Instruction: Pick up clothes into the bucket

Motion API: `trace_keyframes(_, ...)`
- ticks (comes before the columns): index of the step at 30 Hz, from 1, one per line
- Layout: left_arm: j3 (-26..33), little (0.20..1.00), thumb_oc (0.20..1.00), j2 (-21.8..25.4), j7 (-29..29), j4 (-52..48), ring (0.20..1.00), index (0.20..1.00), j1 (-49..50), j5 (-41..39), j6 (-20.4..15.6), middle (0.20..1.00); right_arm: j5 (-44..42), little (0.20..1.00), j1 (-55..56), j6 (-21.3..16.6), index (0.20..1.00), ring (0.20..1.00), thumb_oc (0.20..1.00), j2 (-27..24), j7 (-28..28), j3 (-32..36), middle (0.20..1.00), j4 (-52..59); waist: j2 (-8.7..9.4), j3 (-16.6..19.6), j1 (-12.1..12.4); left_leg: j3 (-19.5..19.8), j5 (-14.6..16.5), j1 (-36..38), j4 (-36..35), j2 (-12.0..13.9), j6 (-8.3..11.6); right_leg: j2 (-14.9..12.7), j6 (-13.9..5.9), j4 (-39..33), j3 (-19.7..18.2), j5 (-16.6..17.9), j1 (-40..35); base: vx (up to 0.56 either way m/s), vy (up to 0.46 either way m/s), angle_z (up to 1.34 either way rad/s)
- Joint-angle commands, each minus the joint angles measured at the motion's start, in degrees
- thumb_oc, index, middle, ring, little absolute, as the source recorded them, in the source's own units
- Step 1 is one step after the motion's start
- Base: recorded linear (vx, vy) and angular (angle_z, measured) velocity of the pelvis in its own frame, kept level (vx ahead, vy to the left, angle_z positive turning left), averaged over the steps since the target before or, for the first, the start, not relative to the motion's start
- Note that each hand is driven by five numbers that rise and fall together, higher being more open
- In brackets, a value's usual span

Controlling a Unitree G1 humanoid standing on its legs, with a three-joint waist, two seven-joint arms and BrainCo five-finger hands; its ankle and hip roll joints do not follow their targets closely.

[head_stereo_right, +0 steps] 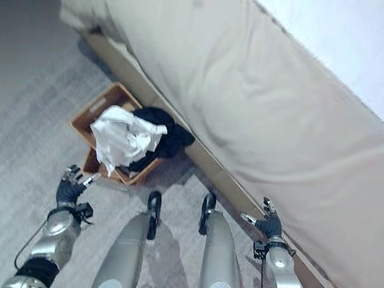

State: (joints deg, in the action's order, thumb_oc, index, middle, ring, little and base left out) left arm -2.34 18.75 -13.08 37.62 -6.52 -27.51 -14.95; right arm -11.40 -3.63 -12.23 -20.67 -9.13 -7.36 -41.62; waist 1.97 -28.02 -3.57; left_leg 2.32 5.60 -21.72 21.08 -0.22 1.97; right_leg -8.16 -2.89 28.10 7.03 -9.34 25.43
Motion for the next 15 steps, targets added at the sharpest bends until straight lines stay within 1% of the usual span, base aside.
trace_keyframes(1, -0.82, 1.0, 1.0, -0.27, 4.92, 5.16, 1.0, 1.0, 1.23, 5.74, -2.66, 1.0, -0.43, 1.0, 2.74, -1.33, 1.0, 1.0, 1.0, -1.35, 1.79, 0.01, 1.0, -4.84, -1.1, 6.49, -0.59, 0.76, -3.02, 5.55, -5.12, -0.65, 0.61, 0.33, -1.93, -11.1, 0.73, 4.92, -9.56, 0.16, -0.072, -0.02)
trace_keyframes(2, -0.82, 1.0, 1.0, -0.27, 4.92, 5.16, 1.0, 1.0, 1.22, 5.74, -2.66, 1.0, -0.43, 1.0, 2.73, -1.33, 1.0, 1.0, 1.0, -1.35, 1.8, 0.01, 1.0, -4.84, -1.11, 6.59, -0.64, 0.81, -3.27, 5.5, -5.35, -0.68, 0.61, 0.32, -1.94, -11.32, 0.78, 5.12, -9.52, 0.16, -0.062, -0.02)
trace_keyframes(4, -0.8, 1.0, 1.0, -2.12, 6.97, 8.96, 1.0, 1.0, 2.57, 5.42, -1.23, 1.0, -1.12, 1.0, 3.25, -0.67, 1.0, 1.0, 1.0, -0.33, 3.8, -0.33, 1.0, -7.7, -1.37, 9.25, -0.34, 0.73, -3.93, 9.14, -8.07, -0.42, 0.96, 1.4, -2.09, -14.35, 1.13, 5.44, -13.23, 0.11, -0.046, -0.02)
trace_keyframes(5, -0.98, 1.0, 1.0, -2.33, 7.82, 9.4, 1.0, 1.0, 3.54, 6.1, -1.12, 1.0, -1.34, 1.0, 3.77, -0.26, 1.0, 1.0, 1.0, 0.06, 4.21, 0.06, 1.0, -8.43, -1.47, 10.27, -0.21, 0.64, -4.0, 10.73, -9.06, -0.26, 0.93, 1.73, -2.08, -15.42, 1.24, 5.51, -14.93, 0.16, -0.052, -0.02)
trace_keyframes(6, -1.27, 1.0, 1.0, -2.64, 9.56, 11.89, 1.0, 1.0, 4.88, 8.21, -0.09, 1.0, -2.35, 1.0, 4.29, 0.5, 1.0, 1.0, 1.0, 1.02, 5.51, 0.63, 1.0, -11.54, -1.54, 12.57, 0.07, 0.26, -4.1, 13.97, -10.75, 0.1, 0.97, 2.3, -2.14, -16.97, 1.45, 5.37, -18.07, 0.13, -0.034, -0.04)
trace_keyframes(7, -1.27, 1.0, 1.0, -2.64, 9.57, 11.9, 1.0, 1.0, 4.89, 8.21, -0.1, 1.0, -2.36, 1.0, 4.31, 0.49, 1.0, 1.0, 1.0, 1.02, 5.52, 0.63, 1.0, -11.55, -1.53, 12.43, 0.1, 0.24, -4.12, 14.23, -10.87, 0.12, 0.98, 2.32, -2.14, -17.07, 1.44, 5.4, -18.31, 0.1, -0.038, -0.04)
trace_keyframes(9, -0.92, 1.0, 1.0, -3.43, 10.47, 15.55, 1.0, 1.0, 5.98, 9.43, 0.83, 1.0, -3.16, 1.0, 4.62, 1.53, 1.0, 1.0, 1.0, 1.95, 6.84, 1.02, 1.0, -14.53, -1.36, 14.46, 0.19, 0.24, -4.32, 16.93, -12.44, 0.47, 1.05, 2.88, -2.07, -18.5, 1.42, 5.36, -21.04, 0.09, -0.046, -0.04)
trace_keyframes(10, -0.67, 1.0, 1.0, -4.28, 11.38, 20.0, 1.0, 1.0, 6.64, 10.75, 2.19, 1.0, -4.84, 1.0, 4.46, 2.34, 1.0, 1.0, 1.0, 2.7, 8.0, 1.85, 1.0, -17.16, -1.18, 16.82, 0.29, -0.02, -4.48, 19.13, -13.95, 0.82, 1.21, 3.22, -2.09, -20.75, 1.57, 5.44, -23.8, 0.1, -0.043, 0.01)
trace_keyframes(11, -0.67, 1.0, 1.0, -4.28, 11.38, 20.03, 1.0, 1.0, 6.63, 10.75, 2.17, 1.0, -4.85, 1.0, 4.46, 2.33, 1.0, 1.0, 1.0, 2.69, 8.01, 1.85, 1.0, -17.17, -1.18, 16.72, 0.29, -0.02, -4.5, 19.31, -14.04, 0.83, 1.21, 3.24, -2.09, -20.87, 1.57, 5.48, -23.98, 0.1, -0.032, 0.07)
trace_keyframes(12, -0.68, 1.0, 1.0, -4.49, 11.69, 20.86, 1.0, 1.0, 7.23, 11.33, 2.27, 1.0, -5.15, 1.0, 4.68, 2.51, 1.0, 1.0, 1.0, 2.94, 8.35, 2.13, 1.0, -17.54, -1.13, 17.62, 0.31, -0.09, -4.52, 20.28, -14.67, 0.96, 1.25, 3.49, -2.02, -21.92, 1.54, 5.54, -25.15, 0.09, -0.012, 0.11)
trace_keyframes(13, -0.69, 1.0, 1.0, -4.95, 12.34, 23.69, 1.0, 1.0, 8.3, 13.51, 2.91, 1.0, -5.98, 1.0, 5.24, 2.81, 1.0, 1.0, 1.0, 3.73, 9.03, 2.44, 1.0, -18.29, -0.99, 19.31, 0.41, -0.36, -4.47, 21.9, -15.75, 1.28, 1.28, 3.69, -2.0, -23.69, 1.6, 5.74, -27.15, 0.09, -0.012, 0.09)
trace_keyframes(14, -0.69, 1.0, 1.0, -4.95, 12.34, 23.7, 1.0, 1.0, 8.32, 13.52, 2.9, 1.0, -5.98, 1.0, 5.26, 2.81, 1.0, 1.0, 1.0, 3.73, 9.04, 2.43, 1.0, -18.28, -0.99, 19.27, 0.42, -0.38, -4.49, 22.01, -15.81, 1.28, 1.28, 3.71, -2.0, -23.76, 1.59, 5.77, -27.26, 0.08, -0.007, 0.05)
trace_keyframes(15, -0.52, 1.0, 1.0, -5.15, 12.5, 25.08, 1.0, 1.0, 8.84, 14.38, 3.29, 1.0, -5.97, 1.0, 5.64, 2.92, 1.0, 1.0, 1.0, 4.12, 9.31, 2.43, 1.0, -19.0, -0.9, 20.01, 0.42, -0.5, -4.48, 22.71, -16.27, 1.43, 1.29, 3.86, -1.91, -24.49, 1.56, 5.85, -28.05, 0.04, -0.007, 0.0)
